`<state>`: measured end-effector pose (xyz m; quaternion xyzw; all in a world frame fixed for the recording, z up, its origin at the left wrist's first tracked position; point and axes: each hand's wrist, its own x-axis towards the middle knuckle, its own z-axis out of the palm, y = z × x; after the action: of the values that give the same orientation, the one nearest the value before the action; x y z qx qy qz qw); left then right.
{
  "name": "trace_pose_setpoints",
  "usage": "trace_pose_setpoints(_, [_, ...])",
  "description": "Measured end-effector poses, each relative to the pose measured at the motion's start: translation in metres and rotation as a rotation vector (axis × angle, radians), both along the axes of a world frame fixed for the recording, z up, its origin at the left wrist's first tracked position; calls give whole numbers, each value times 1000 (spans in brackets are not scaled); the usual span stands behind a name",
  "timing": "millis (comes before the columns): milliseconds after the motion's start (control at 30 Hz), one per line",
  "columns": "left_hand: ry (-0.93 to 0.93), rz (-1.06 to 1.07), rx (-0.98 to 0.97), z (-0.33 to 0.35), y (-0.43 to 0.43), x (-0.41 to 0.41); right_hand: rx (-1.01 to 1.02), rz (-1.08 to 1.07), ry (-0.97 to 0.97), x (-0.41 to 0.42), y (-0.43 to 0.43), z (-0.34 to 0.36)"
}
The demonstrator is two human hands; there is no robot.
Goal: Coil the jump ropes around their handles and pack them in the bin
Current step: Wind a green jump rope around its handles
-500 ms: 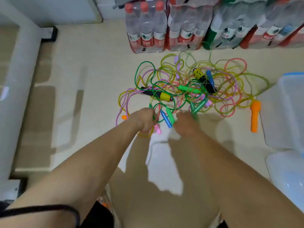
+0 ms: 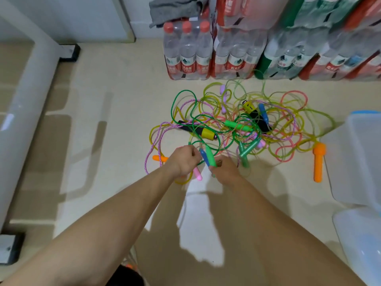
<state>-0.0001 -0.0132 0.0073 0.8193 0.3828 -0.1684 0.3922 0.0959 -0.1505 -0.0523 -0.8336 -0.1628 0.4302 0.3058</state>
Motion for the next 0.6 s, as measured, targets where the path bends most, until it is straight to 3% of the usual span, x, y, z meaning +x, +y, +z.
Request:
trace_pose_setpoints(67, [-9,240,-208,21,-4,6,172,-39,183,-7,-12,38])
trace_pose_setpoints(167, [-94,572,-494,62,-9,11,238,12,349,-18,-26,97])
trace_pose_setpoints(267, [-92,533,-621,107,-12,8,234,80,315,-22,-35,148])
trace_pose_setpoints(433, [-80,343,-521,173,-19,-1,161,238,146,-26,-45,235])
trace_pose_setpoints(600, [-121,-46,-108,231,-26,-14,60,505,-78,-12,-70,305])
